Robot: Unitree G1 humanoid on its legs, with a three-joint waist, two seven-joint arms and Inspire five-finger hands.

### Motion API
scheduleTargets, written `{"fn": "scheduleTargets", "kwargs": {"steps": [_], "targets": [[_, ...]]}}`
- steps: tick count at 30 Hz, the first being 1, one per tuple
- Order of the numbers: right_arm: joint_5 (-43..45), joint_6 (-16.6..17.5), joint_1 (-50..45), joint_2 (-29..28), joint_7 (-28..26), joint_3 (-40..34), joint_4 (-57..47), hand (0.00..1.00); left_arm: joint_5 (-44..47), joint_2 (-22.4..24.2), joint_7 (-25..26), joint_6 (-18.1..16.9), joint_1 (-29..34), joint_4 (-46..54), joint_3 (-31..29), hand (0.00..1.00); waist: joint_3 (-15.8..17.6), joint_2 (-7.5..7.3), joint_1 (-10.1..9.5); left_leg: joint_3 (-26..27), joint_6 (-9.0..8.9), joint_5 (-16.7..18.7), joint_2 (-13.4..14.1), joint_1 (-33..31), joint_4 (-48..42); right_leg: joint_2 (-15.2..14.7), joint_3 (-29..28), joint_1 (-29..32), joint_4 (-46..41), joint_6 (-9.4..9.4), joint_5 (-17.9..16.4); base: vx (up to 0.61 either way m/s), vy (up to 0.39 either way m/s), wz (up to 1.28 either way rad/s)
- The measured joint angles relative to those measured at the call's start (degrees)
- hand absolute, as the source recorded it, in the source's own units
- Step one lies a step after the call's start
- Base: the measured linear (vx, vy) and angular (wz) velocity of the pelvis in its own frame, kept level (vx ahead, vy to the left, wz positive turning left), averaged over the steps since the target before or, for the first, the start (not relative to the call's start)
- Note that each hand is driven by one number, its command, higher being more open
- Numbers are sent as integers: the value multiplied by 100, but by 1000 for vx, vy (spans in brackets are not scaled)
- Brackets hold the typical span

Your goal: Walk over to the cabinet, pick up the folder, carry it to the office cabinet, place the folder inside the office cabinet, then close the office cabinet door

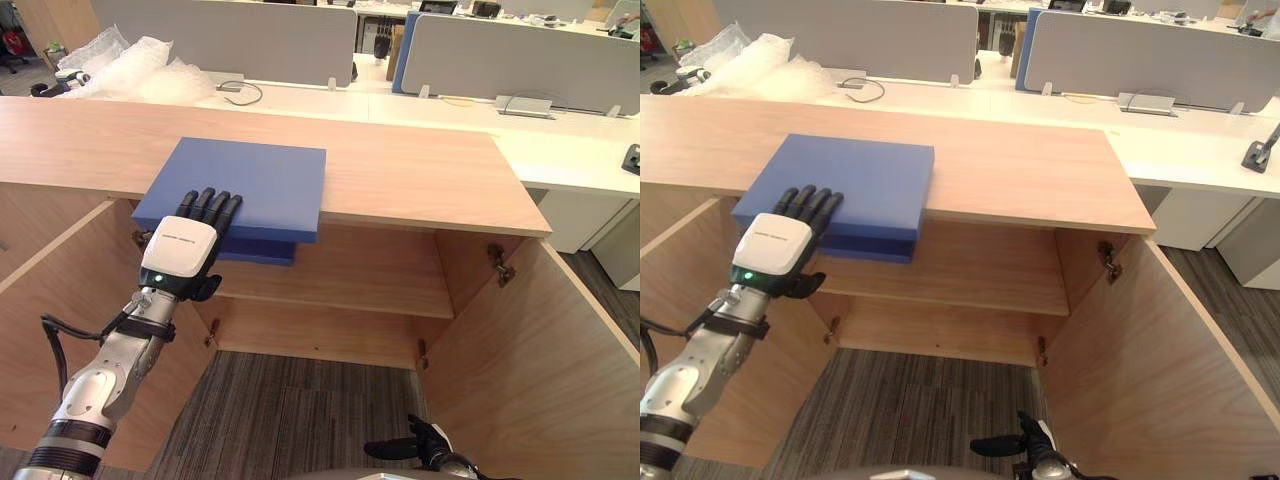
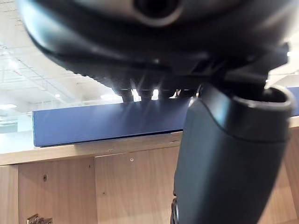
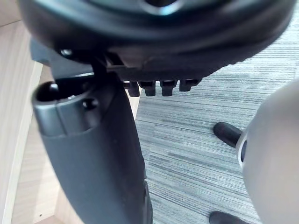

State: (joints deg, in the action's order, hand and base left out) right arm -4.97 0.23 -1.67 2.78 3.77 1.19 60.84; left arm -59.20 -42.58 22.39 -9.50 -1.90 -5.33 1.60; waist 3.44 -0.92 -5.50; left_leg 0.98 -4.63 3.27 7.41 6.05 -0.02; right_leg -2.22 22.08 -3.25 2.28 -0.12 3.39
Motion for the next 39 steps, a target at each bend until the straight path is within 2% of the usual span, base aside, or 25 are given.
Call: {"fn": "scheduleTargets", "kwargs": {"steps": [5, 8, 12, 13, 19, 23, 25, 27, 29, 39], "targets": [[-4, -1, -57, 5, -2, -6, -16, 100, -2, -4, 11, 43, -368, -394, 35, 100, -8, -1, 40, 3, -3, -80, -9, 3, 83, 12, -2, -6, 98, 17, 91, -6, 6, 0], [-4, 0, -78, 3, -2, -6, -21, 100, -4, -35, 12, 209, -454, -565, 37, 100, -23, -4, 122, 15, -1, -96, -19, 2, 87, 8, -18, -5, 116, 18, 121, -29, 36, -2], [-5, 1, -151, 11, 2, -42, -50, 100, -3, -41, 21, 400, -583, -647, 34, 100, -61, -34, 130, 34, -1, -113, -27, -4, 111, 10, -43, 1, 174, 15, 162, -12, 18, -2], [-5, 1, -163, 11, 2, -54, -50, 100, -3, -41, 35, 454, -605, -647, 33, 0, -72, -40, 131, 39, -6, -121, -29, -2, 125, 12, -48, 2, 185, 14, 168, 0, 0, 0], [-74, -1, -213, 9, 4, -249, -48, 100, -1, -40, 153, 625, -648, -666, -76, 0, -104, -20, 138, 120, -22, -151, -27, 77, 237, 31, -116, -4, 245, 11, 195, 10, 22, -6], [-176, -1, -226, 3, 3, -279, -51, 100, 14, -22, 321, 662, -917, -791, -210, 0, -111, -29, 149, 138, -22, -151, -40, 92, 252, 20, -135, -4, 246, 6, 200, 11, 25, -2], [-175, -1, -221, 3, 3, -299, -60, 100, 72, 96, 364, 739, -977, -889, -359, 0, -108, -25, 179, 141, -21, -151, -47, 91, 253, 13, -139, -2, 247, 3, 202, 6, 34, -1], [-176, -2, -230, -14, 3, -393, -63, 100, 352, 613, 518, 876, -1029, -909, -750, 0, -110, -29, 202, 141, -21, -151, -49, 92, 253, 10, -139, -3, 248, 2, 203, 0, 17, 0], [-176, -7, -231, -17, 4, -441, -69, 100, 569, 778, 634, 971, -1035, -968, -927, 0, -108, -26, 223, 141, -21, -151, -47, 92, 252, 12, -139, -3, 248, 2, 202, 0, 0, 0], [-179, -22, -234, -5, 4, -444, -107, 100, 821, 949, 929, 1007, -1047, -1103, -1168, 0, -109, -19, 289, 170, -23, -149, -45, 183, 272, 15, -168, -72, 251, 1, 204, 0, 0, 0]]}}
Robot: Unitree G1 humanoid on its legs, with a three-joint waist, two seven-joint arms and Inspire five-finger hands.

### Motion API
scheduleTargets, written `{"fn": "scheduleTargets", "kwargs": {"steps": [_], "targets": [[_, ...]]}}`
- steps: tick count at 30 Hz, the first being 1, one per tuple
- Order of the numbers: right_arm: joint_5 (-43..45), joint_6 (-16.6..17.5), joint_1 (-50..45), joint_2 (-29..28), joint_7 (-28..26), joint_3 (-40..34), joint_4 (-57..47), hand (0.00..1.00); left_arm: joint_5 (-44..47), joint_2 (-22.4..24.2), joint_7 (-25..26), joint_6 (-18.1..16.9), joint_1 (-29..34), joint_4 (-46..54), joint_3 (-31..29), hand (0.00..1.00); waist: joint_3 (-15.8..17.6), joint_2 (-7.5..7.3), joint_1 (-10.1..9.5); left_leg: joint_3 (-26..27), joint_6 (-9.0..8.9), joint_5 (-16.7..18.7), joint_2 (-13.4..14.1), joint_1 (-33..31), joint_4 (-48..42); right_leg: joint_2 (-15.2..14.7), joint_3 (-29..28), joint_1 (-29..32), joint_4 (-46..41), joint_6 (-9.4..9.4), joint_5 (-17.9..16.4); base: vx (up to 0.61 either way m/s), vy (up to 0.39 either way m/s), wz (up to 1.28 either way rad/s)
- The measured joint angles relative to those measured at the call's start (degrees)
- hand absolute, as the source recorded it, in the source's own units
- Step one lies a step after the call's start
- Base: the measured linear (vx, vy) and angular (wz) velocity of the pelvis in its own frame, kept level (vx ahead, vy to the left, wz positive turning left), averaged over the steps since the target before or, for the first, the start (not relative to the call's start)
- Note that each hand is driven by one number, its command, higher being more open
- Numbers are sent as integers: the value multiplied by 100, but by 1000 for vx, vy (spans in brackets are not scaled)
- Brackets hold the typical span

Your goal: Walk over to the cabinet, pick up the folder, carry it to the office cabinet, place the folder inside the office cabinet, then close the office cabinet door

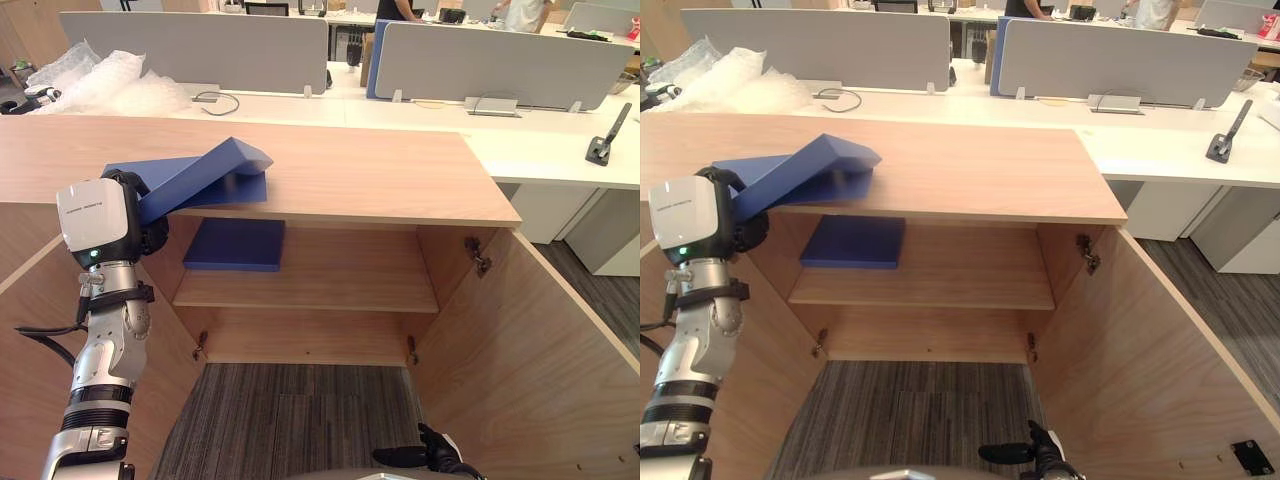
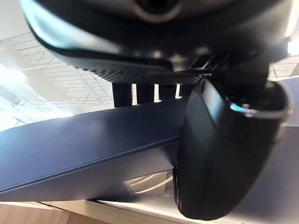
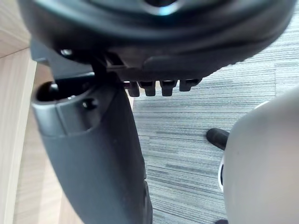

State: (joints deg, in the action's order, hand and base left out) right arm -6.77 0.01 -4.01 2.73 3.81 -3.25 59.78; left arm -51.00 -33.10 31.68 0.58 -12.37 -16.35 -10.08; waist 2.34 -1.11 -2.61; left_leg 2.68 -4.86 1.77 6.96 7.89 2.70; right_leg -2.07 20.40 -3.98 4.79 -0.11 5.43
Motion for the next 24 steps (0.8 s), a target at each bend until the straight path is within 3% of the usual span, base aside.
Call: {"fn": "scheduleTargets", "kwargs": {"steps": [7, 13, 15, 18, 20, 24], "targets": [[0, -9, 7, 5, 2, 0, 0, 100, 2, 241, 52, 1, -39, -28, -124, 0, 4, 7, 28, 15, -2, 2, 0, 16, 17, 0, -17, -4, 3, -4, 1, -2, 5, 0], [2, -122, 43, -4, 23, -4, 27, 100, 1065, 1382, 60, 34, 227, 1398, -202, 0, 15, 13, -8, -29, 3, -2, -19, -2, 40, -25, 26, -1, 3, -15, -6, 0, 2, 4], [17, -131, 93, -21, 40, -7, 99, 100, 2110, 1968, -93, -301, 568, 2263, 37, 0, 18, 15, -17, -76, -3, 3, -25, -58, 15, -43, 62, 5, 0, -39, -21, 0, 0, 11], [251, -149, 117, -82, 73, 1, -50, 100, 3492, 2327, -436, -688, 958, 2842, 490, 0, 35, 38, -12, -111, -11, 10, -18, -86, -2, -41, 82, 8, -2, -48, -32, 3, 6, 6], [699, -180, 38, -217, 179, 43, -749, 100, 4883, 2606, -962, -949, 1438, 3375, 846, 0, 99, 111, 57, -73, -8, 29, 1, -94, -12, -34, 58, 31, -5, -50, -38, 0, 9, -8], [1185, -160, -298, -433, 320, 220, -2548, 100, 6593, 2845, -1642, -1188, 1885, 4094, 965, 0, 152, 193, 144, -10, -41, 51, 64, -111, -27, 14, 5, 89, -23, -29, -57, 5, 7, -9]]}}
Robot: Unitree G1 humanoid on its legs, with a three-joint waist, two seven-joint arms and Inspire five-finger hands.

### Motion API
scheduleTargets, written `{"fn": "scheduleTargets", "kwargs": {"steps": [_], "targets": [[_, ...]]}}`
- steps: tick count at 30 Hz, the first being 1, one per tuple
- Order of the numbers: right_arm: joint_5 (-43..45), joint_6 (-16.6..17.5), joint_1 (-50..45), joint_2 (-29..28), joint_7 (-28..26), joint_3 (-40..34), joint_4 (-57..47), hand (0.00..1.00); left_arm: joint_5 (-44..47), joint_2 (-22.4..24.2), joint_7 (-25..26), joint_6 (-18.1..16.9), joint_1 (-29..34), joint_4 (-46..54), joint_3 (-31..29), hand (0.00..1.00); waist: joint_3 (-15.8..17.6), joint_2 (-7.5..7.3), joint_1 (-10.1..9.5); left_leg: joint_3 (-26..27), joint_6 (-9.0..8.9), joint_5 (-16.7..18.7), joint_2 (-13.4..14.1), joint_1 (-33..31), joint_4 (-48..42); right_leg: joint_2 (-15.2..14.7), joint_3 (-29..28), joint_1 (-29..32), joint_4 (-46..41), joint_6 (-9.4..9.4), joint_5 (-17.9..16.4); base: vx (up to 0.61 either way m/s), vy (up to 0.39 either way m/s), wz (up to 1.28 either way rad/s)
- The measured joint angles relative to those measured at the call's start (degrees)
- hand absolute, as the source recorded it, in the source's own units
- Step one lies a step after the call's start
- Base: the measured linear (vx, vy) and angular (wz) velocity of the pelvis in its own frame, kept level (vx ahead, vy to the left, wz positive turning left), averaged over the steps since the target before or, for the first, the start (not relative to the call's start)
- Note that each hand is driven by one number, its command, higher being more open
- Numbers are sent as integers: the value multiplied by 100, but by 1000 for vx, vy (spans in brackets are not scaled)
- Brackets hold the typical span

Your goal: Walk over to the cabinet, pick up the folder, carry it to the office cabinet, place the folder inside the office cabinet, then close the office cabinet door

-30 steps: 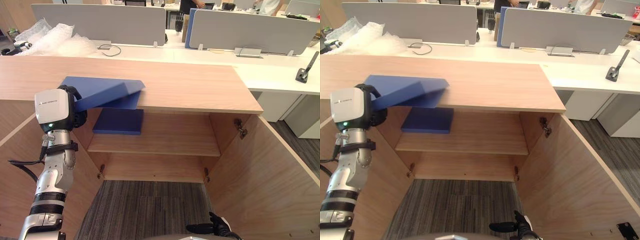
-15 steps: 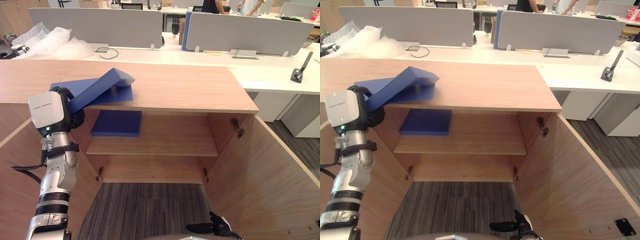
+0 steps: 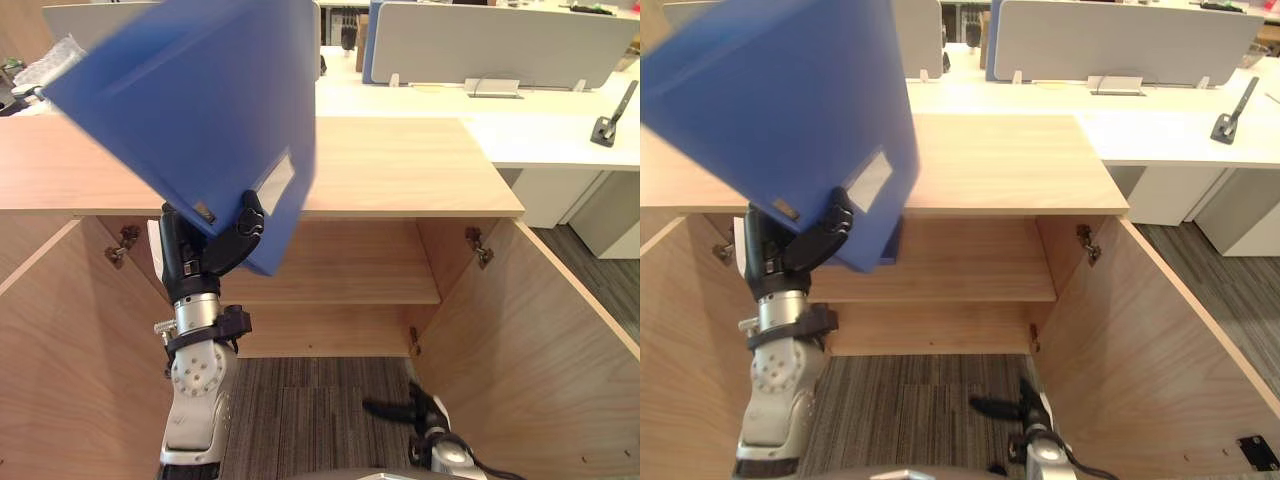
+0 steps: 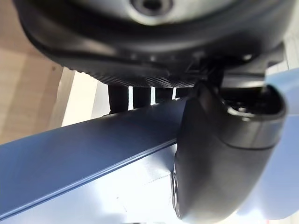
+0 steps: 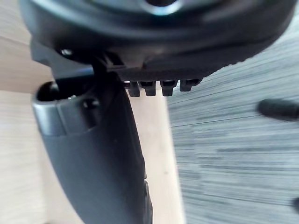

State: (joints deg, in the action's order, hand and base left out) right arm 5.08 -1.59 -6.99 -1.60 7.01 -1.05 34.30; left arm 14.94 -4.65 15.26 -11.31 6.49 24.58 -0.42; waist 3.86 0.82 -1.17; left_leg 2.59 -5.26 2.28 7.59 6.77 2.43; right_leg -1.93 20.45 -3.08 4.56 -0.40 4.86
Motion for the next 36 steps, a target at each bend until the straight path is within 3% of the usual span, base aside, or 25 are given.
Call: {"fn": "scheduleTargets", "kwargs": {"steps": [3, 9, 15, 21, 23, 27, 29, 31, 32, 36], "targets": [[373, 205, -351, -167, 252, -24, -1455, 100, 1249, 136, -332, -335, 264, 596, -38, 0, 0, 0, 15, 0, -40, 30, 52, 7, -19, 45, 8, -3, -30, 11, -54, 38, -1, 0], [686, 419, -894, -209, 706, 63, -3620, 100, 2388, 474, -618, -647, 894, 1094, -69, 0, 18, 18, 16, 13, -28, 128, 50, 114, -83, 38, 3, -130, -49, -23, -121, 35, 36, 0], [-149, 746, -749, -195, 1212, 414, -5665, 100, 2509, 497, -669, -618, 1263, 1103, 362, 0, 35, 40, 22, 51, -40, 200, 57, 112, -189, 44, -33, -156, -49, -26, -131, 8, 35, -3], [-454, 1127, 442, -142, 1285, 288, -6087, 100, 2500, 205, -1085, -566, 1203, 1098, 420, 0, 37, 54, 105, 122, -47, 206, 59, 138, -214, 46, -81, -159, -67, -24, -129, -2, 25, -4], [795, 1284, 1049, 207, 804, 202, -6004, 100, 2426, -51, -1386, -500, 1084, 1024, 397, 0, 35, 59, 102, 147, -47, 206, 54, 185, -211, 51, -102, -185, -77, -24, -128, -9, 29, -4], [1984, 1311, 2009, 1081, 61, 260, -5475, 100, 2136, -488, -1746, -353, 850, 862, 399, 0, 26, 69, 102, 162, -45, 207, 53, 220, -209, 66, -126, -205, -92, -18, -121, -8, 10, -2], [3009, 1249, 2644, 1826, -403, 429, -5002, 100, 2027, -810, -1983, -303, 822, 802, 403, 0, 18, 82, 107, 168, -44, 207, 54, 220, -209, 70, -128, -204, -92, -15, -115, 0, 0, 0], [3491, 1120, 3068, 2367, -633, 588, -4668, 100, 2030, -1013, -2083, -294, 818, 722, 428, 0, 9, 97, 108, 168, -44, 206, 55, 219, -207, 73, -128, -204, -89, -14, -112, 0, 0, 0], [3982, 985, 3465, 2981, -824, 805, -4371, 100, 2052, -1099, -2065, -295, 817, 681, 388, 0, 6, 101, 106, 168, -43, 206, 56, 215, -202, 77, -127, -201, -83, -14, -108, 0, 0, 0], [4803, 827, 4493, 4335, -1200, 1486, -3918, 100, 2336, -1424, -2049, -312, 827, 647, 382, 0, 4, 104, 97, 163, -43, 206, 57, 197, -172, 87, -120, -192, -35, -18, -104, 0, 0, 0]]}}
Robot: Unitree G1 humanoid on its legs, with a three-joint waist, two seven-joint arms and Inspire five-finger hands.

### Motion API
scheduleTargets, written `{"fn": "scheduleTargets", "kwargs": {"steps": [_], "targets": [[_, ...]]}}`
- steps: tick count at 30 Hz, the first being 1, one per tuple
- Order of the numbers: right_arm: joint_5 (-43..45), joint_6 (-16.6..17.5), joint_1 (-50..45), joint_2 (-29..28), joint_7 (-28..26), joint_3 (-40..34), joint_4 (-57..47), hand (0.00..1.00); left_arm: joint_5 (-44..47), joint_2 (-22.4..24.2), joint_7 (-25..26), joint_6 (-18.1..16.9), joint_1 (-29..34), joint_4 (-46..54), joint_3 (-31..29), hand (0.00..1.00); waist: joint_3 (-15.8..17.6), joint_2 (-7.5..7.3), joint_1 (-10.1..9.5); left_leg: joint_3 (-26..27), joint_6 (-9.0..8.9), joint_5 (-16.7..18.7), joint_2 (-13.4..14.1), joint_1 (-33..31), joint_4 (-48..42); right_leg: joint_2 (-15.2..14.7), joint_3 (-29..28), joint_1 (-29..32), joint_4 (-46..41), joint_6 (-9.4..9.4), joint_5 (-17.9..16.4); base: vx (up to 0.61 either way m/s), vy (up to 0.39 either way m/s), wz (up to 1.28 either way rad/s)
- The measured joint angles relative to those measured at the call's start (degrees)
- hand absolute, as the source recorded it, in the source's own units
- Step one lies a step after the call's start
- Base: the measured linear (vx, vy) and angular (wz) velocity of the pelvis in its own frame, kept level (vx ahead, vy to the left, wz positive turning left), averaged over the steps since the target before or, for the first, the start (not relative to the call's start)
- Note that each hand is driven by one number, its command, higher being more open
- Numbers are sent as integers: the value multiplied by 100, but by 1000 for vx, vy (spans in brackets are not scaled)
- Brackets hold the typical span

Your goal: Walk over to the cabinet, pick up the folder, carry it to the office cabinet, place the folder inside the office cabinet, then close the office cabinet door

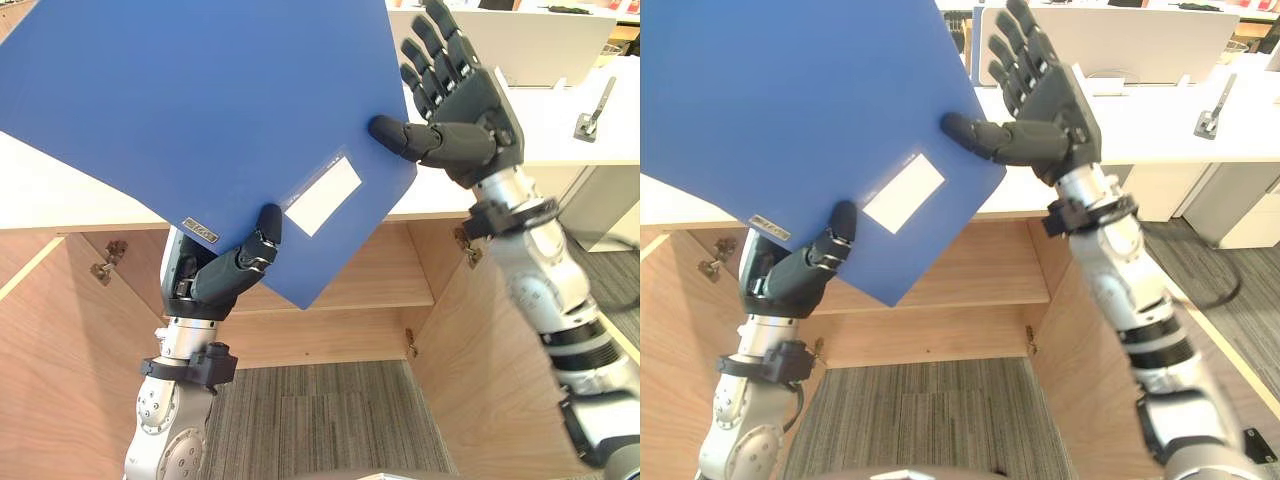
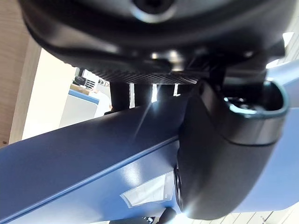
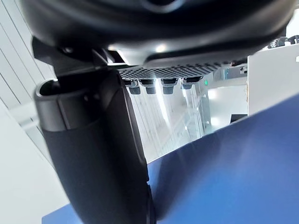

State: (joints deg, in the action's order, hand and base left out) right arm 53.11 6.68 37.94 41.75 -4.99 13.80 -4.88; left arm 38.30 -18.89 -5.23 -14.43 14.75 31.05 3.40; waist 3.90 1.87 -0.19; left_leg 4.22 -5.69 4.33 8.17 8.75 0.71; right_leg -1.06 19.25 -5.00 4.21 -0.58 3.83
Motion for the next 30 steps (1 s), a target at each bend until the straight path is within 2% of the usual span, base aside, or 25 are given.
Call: {"fn": "scheduleTargets", "kwargs": {"steps": [6, 11, 13, 14, 19, 20, 27, 30], "targets": [[344, 7, 1284, 1062, -363, 901, 77, 100, 333, -682, 0, -58, -2, -1, 227, 0, -7, 10, -4, -10, -1, -1, -8, -46, 20, -3, 16, 28, 54, -9, 8, 29, 21, 0], [965, 12, 2167, 2202, -885, 2376, -300, 100, 379, -1564, -10, -43, 13, -61, 495, 0, -11, 14, -14, -9, -2, -7, -10, -61, 52, -5, 20, 54, 55, -10, 7, 0, 0, 0], [1253, -117, 2404, 2905, -1174, 2977, -470, 100, 384, -2012, -36, -57, 114, -133, 476, 0, -31, -5, -49, -8, -12, -51, -9, -63, 125, -2, 28, 86, 56, -10, 7, 0, 0, 0], [1281, -176, 2421, 3156, -1261, 3154, -497, 0, 367, -2184, -36, -50, 152, -135, 488, 0, -46, -22, -78, -6, -12, -57, -7, -50, 149, 2, 29, 87, 56, -10, 6, 0, 0, 0], [1465, -369, 2329, 3877, -1710, 3459, -708, 0, -37, -2514, -35, -104, 219, -210, 483, 0, -89, -61, -122, 5, -24, -112, -5, -47, 224, 8, 25, 120, 57, -9, 5, 0, 0, 0], [1475, -369, 2250, 3959, -1740, 3447, -783, 0, -81, -2575, -35, -139, 218, -221, 484, 100, -138, -72, -130, 6, -29, -120, 2, -79, 229, 16, 23, 157, 57, -6, 4, 0, 0, 0], [1495, -369, 1538, 4167, -1950, 3167, -1037, 0, -695, -2650, -33, -151, 208, -597, 572, 100, -273, -72, -177, 77, -37, -129, 18, -109, 233, 39, -45, 222, 56, 4, 10, -3, 10, -5], [976, -380, 1098, 4086, -1939, 2670, -1236, 0, -735, -2614, -297, -124, 210, -834, 998, 100, -277, -76, -185, 111, -37, -129, 19, -130, 236, 42, -73, 261, 56, 11, 16, -5, 17, -6]]}}
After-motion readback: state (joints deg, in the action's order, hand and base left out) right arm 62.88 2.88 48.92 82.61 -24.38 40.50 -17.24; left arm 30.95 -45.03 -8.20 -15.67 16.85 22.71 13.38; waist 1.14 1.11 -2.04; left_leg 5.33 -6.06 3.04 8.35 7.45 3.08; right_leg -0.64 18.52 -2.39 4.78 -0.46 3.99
